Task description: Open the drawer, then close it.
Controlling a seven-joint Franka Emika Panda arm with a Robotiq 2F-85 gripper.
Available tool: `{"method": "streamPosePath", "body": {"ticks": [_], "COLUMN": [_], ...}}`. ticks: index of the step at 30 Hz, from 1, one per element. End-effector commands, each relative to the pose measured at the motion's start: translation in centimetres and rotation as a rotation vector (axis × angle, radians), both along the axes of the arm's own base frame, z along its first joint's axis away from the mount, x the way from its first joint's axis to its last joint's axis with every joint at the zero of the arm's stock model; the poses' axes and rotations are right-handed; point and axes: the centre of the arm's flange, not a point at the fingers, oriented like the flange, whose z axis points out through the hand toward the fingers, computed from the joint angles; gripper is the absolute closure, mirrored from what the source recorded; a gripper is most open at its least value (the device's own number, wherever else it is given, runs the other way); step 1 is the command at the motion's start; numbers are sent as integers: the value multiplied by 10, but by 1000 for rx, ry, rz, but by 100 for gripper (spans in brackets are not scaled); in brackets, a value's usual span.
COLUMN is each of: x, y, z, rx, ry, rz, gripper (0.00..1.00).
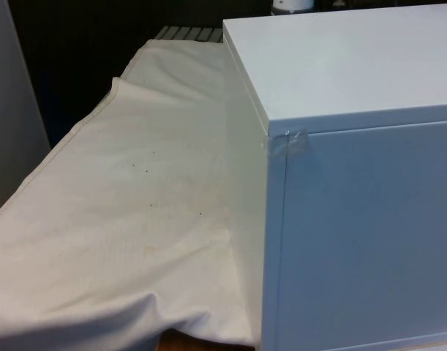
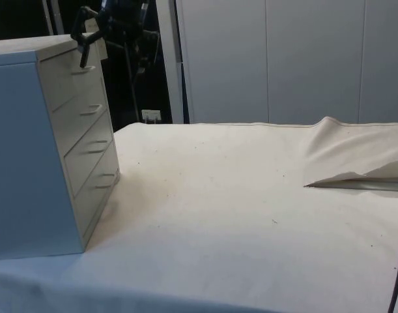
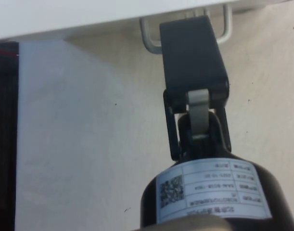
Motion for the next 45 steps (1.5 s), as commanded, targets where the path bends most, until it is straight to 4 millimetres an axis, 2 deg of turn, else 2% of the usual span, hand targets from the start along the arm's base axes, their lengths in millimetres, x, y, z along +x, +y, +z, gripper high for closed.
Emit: {"method": "streamPosePath", "body": {"ticks": [1, 29, 45], "x": [2, 3, 3], "y": [-1, -5, -4], "z": [-1, -4, -5], "rx": [9, 58, 53], "ry": [-8, 1, 12], "rz": [-20, -138, -131], "gripper": [0, 0, 0]}}
